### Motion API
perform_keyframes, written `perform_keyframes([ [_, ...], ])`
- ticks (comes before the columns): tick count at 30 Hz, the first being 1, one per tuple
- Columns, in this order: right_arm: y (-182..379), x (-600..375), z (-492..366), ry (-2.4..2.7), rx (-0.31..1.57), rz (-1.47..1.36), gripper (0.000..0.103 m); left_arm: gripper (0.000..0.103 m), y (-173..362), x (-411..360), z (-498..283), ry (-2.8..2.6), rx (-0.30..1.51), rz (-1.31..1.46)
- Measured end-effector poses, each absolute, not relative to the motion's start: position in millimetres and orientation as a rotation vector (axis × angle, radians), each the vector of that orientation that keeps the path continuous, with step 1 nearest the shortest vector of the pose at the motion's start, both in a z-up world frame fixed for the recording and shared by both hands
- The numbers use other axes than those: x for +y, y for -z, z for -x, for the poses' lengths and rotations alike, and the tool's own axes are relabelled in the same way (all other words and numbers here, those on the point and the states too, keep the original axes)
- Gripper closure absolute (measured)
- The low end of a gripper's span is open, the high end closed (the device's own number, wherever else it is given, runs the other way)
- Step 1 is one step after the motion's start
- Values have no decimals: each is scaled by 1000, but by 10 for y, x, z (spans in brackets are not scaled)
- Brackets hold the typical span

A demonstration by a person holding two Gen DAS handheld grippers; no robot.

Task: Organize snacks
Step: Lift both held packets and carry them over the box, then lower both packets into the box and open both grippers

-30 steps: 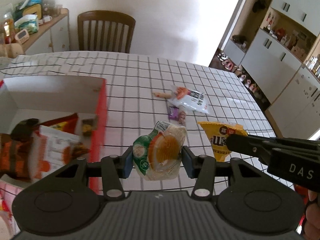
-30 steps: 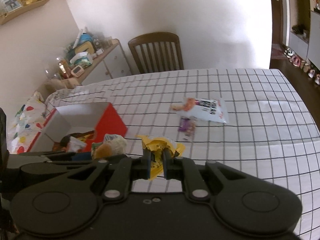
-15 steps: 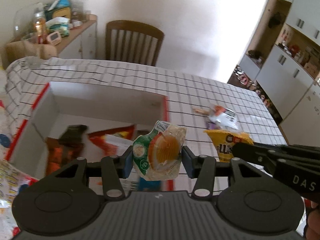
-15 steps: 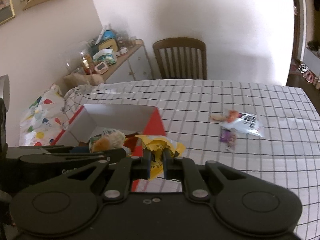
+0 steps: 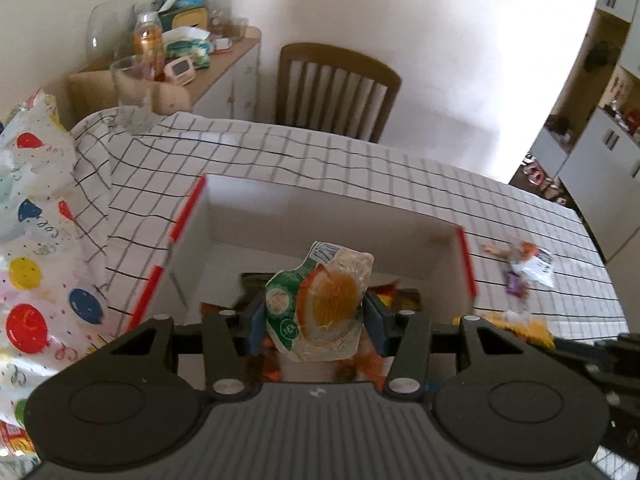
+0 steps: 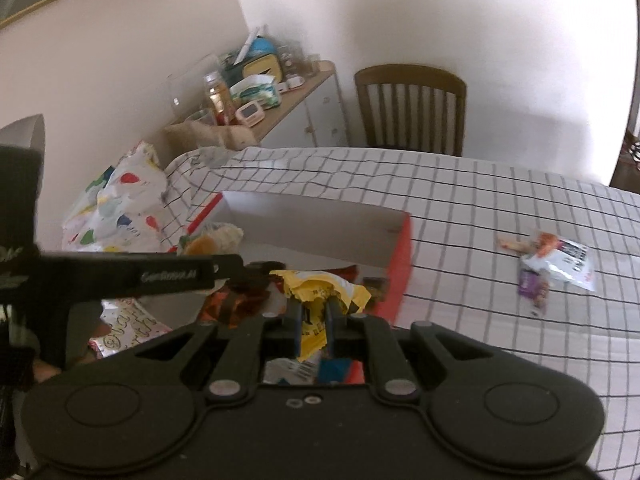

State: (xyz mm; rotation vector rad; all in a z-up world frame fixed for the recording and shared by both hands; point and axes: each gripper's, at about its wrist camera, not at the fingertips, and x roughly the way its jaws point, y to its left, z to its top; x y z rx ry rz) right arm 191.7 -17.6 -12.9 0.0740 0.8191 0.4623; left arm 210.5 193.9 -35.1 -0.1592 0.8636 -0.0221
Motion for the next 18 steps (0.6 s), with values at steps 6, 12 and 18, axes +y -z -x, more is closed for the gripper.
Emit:
perform_keyframes([
  [6,197,183,-2002,-505,840,-45,93,54,445,2164,-2314,-7,886,166],
  [12,367,478,-2087,-529,883,-35,93,54,576,2253,-2543,-14,919,151],
  [18,465,734,-2181,-551,902,-15,93,54,713,2258,-2757,-14,943,131],
])
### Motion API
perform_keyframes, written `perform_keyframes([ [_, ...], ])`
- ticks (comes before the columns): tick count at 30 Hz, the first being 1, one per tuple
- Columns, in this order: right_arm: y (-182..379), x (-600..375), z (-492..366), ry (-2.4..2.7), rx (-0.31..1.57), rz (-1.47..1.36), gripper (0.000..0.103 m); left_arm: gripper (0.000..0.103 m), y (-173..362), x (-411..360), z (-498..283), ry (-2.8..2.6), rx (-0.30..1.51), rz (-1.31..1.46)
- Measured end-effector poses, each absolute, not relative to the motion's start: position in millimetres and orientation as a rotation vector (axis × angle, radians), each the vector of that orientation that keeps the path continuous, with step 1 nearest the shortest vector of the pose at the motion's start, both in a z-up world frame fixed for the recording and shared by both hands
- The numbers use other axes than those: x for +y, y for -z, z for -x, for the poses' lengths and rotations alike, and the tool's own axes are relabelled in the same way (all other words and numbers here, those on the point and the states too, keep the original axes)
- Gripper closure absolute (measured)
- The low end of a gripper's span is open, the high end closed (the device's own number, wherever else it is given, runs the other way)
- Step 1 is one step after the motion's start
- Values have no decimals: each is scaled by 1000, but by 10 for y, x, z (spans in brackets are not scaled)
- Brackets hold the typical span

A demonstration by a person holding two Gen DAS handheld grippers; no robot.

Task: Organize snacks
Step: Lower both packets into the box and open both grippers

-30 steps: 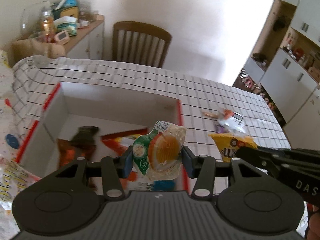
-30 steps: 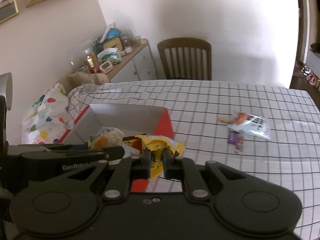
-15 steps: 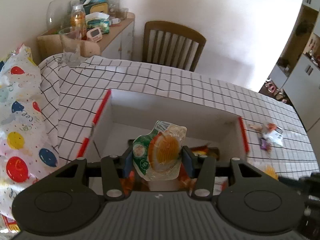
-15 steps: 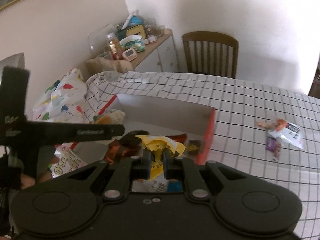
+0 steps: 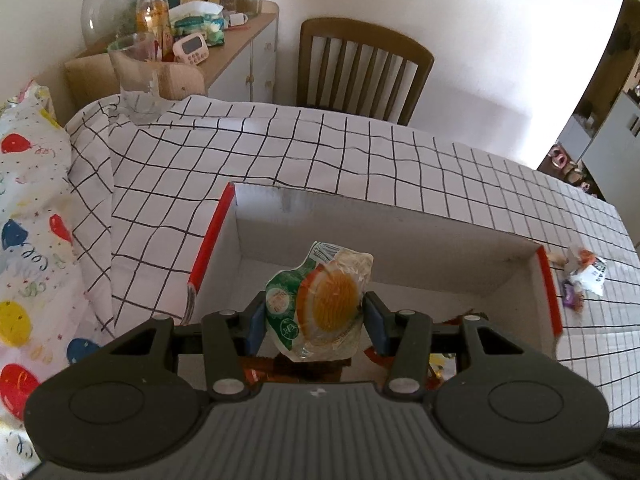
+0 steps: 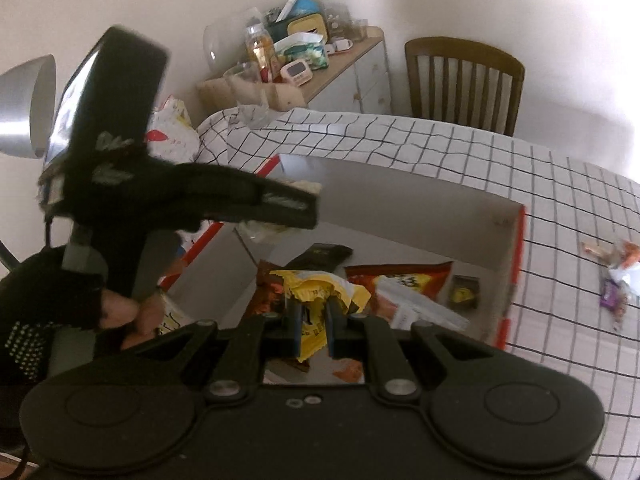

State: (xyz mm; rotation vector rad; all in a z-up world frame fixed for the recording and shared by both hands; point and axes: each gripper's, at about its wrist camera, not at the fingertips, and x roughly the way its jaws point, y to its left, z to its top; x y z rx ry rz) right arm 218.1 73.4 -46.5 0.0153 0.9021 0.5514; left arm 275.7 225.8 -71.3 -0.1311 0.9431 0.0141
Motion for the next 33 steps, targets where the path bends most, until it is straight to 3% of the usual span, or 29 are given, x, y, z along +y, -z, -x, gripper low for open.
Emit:
perform_keyframes([
  [19,940,1063,-2356,-552,1002,86,92,54,1203,2293,-3096,26,1055,122],
  [27,976,1084,-2381,-548,1020,93,80,52,1186,2238,-3065,34,1040,96],
  [33,918,1047,-2356,-558,1016,70,73,37,1034,2168,-2958,37,991,71],
])
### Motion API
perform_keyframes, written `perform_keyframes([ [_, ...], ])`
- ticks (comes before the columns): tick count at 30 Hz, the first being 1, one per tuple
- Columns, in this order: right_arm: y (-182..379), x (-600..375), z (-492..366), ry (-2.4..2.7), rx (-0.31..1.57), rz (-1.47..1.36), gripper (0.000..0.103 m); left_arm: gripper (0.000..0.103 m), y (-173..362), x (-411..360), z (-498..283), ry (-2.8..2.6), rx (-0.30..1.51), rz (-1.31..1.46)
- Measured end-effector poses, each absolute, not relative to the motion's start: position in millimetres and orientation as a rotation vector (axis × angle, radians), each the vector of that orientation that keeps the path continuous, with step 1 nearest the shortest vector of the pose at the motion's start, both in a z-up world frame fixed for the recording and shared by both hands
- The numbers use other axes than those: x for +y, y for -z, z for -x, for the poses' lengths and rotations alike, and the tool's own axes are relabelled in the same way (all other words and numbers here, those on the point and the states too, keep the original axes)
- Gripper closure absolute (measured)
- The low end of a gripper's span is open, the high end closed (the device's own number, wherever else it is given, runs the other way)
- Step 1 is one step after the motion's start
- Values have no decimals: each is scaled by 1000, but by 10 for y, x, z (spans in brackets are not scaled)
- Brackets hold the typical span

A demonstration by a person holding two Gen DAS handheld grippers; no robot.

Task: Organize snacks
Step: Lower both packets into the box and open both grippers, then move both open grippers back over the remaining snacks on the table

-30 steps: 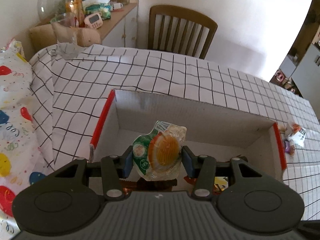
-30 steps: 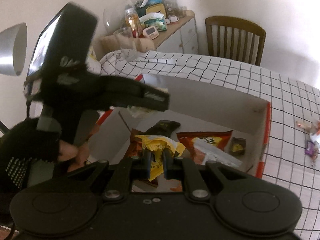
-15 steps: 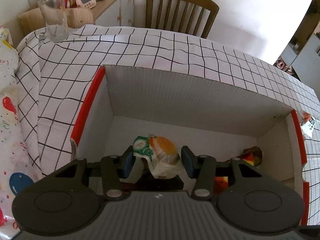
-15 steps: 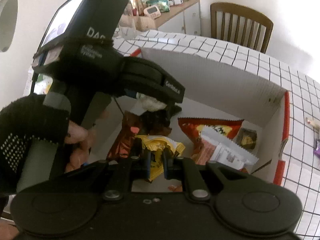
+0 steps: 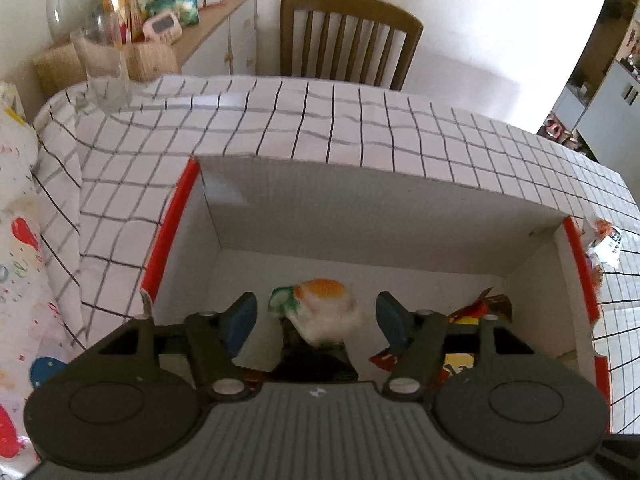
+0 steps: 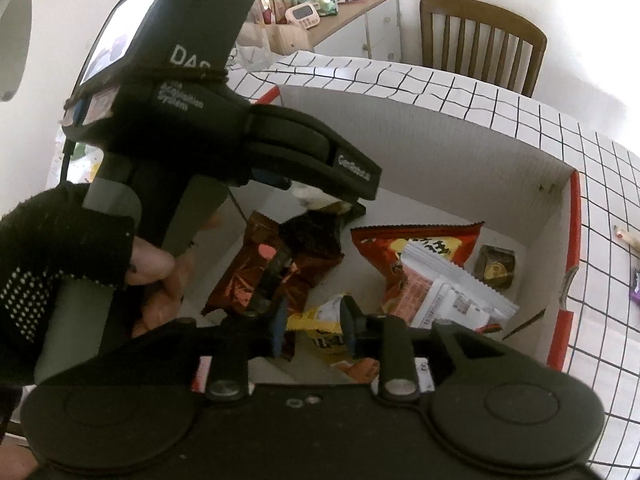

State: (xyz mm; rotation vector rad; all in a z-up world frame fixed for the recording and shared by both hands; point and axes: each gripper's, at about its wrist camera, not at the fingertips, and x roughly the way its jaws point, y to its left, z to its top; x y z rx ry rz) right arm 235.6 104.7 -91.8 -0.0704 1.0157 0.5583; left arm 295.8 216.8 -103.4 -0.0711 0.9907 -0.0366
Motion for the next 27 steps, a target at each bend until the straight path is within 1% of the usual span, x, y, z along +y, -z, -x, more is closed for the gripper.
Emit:
perform_keyframes([
  [1,895,1037,-2346,-560,1013,67,71,37,1002,2156,-2937,39,984,66],
  [2,874,1028,-2336,-560,1009,64,67,37,969,2147,-2914,40,978,66],
  [5,800,990,-2299,-564,994,58,64,37,879,2143,-2851,39,963,70],
  [7,743,955,-2275,-559,981,49,58,37,817,2134,-2788,43,948,72],
  [9,690,911,-2243,-555,967,38,50,36,749,2119,-2712,48,933,71],
  [11,650,864,-2206,-550,954,30,45,31,681,2089,-2640,45,911,64],
  [14,580,796,-2145,-537,934,17,43,29,555,2038,-2526,48,871,59],
  [27,255,297,-1854,-485,841,-24,26,29,187,1645,-2102,105,765,43],
])
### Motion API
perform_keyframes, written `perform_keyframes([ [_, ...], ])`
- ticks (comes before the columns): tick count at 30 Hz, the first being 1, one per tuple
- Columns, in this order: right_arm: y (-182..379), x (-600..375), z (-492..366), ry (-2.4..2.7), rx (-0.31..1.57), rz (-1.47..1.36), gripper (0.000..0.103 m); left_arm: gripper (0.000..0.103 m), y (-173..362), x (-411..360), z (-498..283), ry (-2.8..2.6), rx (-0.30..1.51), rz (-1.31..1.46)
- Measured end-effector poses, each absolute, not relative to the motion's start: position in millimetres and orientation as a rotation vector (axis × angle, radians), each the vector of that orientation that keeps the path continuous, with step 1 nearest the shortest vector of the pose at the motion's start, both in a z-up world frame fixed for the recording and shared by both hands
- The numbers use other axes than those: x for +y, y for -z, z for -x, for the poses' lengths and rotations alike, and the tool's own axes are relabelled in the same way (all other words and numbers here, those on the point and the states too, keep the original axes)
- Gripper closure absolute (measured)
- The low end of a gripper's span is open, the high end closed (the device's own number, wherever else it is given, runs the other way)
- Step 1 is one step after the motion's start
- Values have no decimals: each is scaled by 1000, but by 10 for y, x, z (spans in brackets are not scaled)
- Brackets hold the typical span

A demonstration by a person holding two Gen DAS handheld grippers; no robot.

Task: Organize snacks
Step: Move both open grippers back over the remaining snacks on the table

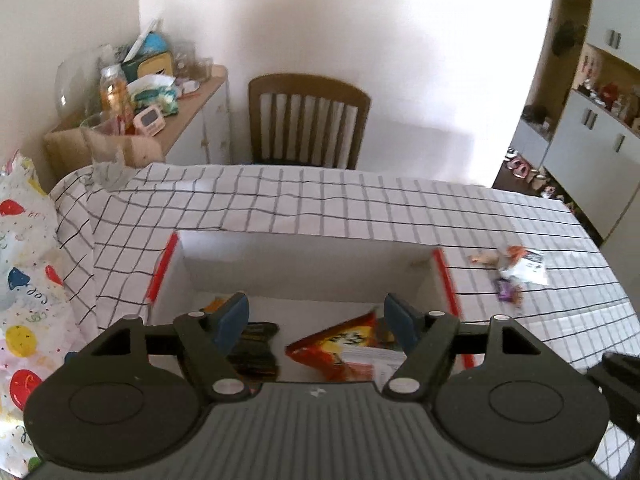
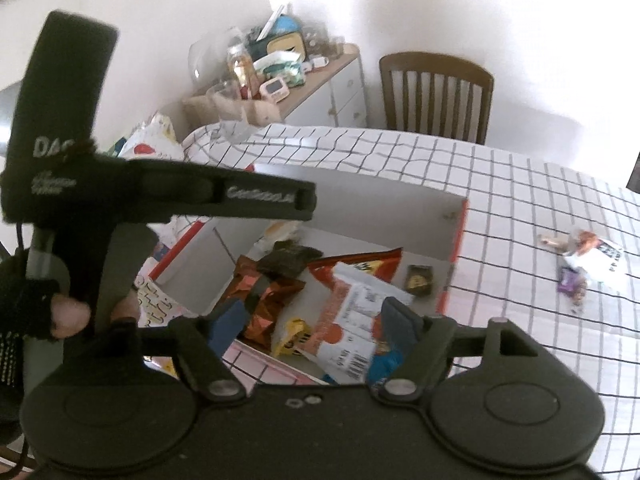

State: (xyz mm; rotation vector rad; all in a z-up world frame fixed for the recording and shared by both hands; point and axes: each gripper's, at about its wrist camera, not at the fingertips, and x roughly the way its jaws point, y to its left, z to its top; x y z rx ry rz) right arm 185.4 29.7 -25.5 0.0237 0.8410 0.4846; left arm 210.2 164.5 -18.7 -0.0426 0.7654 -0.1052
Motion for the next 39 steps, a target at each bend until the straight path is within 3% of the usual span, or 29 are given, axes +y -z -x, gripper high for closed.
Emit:
perform_keyframes([
  [23,113,-1371,-1771,-416,780,-87,5,16,289,302,-1920,257,816,85],
  [26,145,-1595,-1823,-418,786,-58,3,13,368,112,-1967,248,832,109],
  [29,192,-1820,-1890,-416,789,-22,2,0,462,-55,-2028,240,847,132],
  [39,335,-2531,-2399,-422,815,58,3,0,743,-586,-2344,160,872,162],
])
